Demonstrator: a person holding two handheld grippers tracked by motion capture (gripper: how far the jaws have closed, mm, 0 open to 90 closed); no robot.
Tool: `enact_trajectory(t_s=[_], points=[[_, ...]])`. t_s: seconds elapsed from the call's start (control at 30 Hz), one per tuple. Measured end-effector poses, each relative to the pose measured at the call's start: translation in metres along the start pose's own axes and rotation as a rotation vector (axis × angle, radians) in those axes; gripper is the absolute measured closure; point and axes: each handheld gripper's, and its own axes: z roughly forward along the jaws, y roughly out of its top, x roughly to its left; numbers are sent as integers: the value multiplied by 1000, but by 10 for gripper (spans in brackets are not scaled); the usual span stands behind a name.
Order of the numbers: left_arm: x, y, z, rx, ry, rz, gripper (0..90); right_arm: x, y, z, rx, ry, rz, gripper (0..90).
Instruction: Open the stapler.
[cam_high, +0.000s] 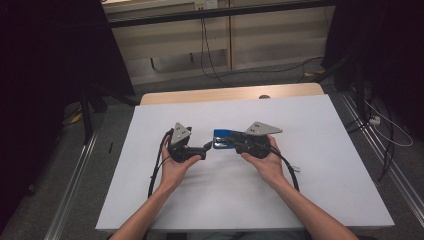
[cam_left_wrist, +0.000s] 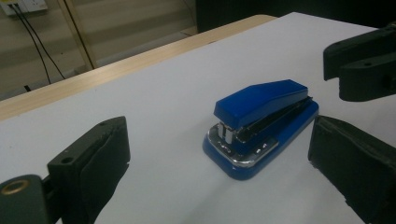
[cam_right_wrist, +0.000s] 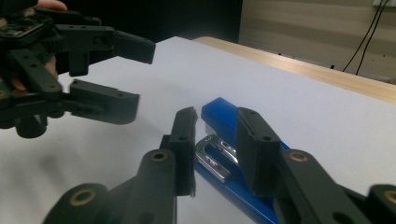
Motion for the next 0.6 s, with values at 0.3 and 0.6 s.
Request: enact_trajectory(t_s=[0.3,0.6], points=[[6,-7,17,95,-1,-9,44,-7,-4,3,0,-16,6,900],[16,-9,14,101,26,-74,210,-8,-13,16,75,-6,-6,900]])
